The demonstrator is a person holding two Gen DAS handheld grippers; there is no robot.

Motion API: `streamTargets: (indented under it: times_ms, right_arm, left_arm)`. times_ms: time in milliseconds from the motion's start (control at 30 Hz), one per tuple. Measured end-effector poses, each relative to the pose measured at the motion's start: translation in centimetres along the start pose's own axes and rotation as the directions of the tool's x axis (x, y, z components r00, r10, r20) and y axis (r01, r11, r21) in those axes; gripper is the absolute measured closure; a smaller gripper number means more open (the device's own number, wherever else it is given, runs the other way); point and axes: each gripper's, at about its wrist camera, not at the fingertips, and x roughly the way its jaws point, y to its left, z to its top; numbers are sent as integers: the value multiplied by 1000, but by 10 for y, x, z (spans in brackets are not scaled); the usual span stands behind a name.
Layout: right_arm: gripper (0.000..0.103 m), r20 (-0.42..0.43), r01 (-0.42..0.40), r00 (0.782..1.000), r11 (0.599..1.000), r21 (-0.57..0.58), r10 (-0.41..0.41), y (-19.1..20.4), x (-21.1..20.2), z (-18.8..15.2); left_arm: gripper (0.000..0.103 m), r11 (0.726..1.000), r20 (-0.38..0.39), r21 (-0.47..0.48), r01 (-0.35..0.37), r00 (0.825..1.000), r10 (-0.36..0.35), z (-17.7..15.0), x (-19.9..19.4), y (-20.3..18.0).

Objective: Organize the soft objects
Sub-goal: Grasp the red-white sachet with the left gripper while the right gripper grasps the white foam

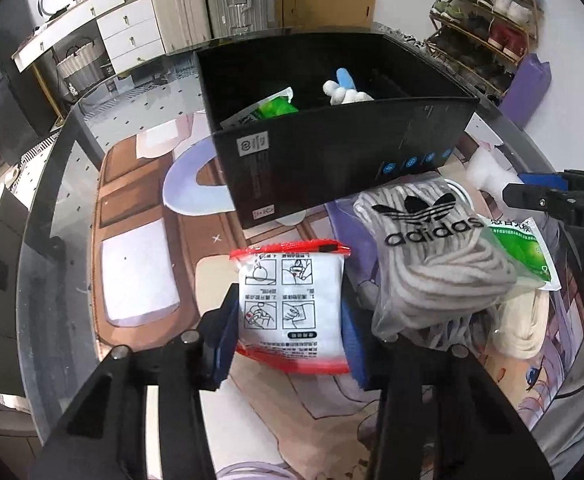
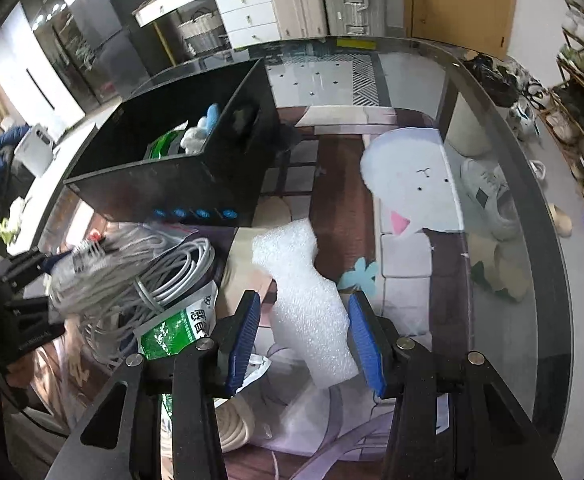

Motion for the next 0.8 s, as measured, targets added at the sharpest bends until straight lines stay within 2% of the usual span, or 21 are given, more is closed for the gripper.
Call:
streamTargets:
  times_ms: [33,233,400,467,500,533,600,633,733,800]
  right_arm:
    - [64,-11,-8,1000,1000,-3,8,1,2,-1]
    - [65,-26,-35,999,999,-12,35,2,-4,-6]
    - [65,-28,-35,999,999,-32,34,8,-10,-11]
    - [65,-23,-15,1000,998,-57,14,11,-11,-12]
    - [64,-16,0,1000,997,-75,-1,14,-12,-13]
    - [62,-12,4,1000,997,-80,-5,14,-13,-13]
    - [57,-14,6,1000,996,-90,-7,16,-13,-13]
    - [54,-15,11,1000,995,-96,-13,16,-12,-13]
    - [54,-18,45,999,992,-120,-47,14,-8,-13]
    - [54,-29,35,999,991,-126,-39,12,-5,-14]
  left_arm:
    - [60,1000,-5,-7,0,1000,0,0,-1,1]
    - [60,999,-8,-31,17,1000,-17,-8,-16,13]
    - [60,999,-48,-38,16,999,-18,-23,-16,17]
    - [57,1000,-40,-26,6,999,-7,-26,-17,13]
    - [48,1000,-37,-26,7,999,-8,-26,-18,12]
    - [35,999,-24,-37,11,1000,-12,-25,-18,12]
    - [29,999,-7,-52,2,1000,-3,-24,-20,13]
    - [29,999,-3,-46,-6,1000,6,-23,-21,11]
    - [29,999,1,-37,-12,1000,12,-21,-20,8]
    - [30,999,-8,-36,-7,1000,7,-20,-17,8]
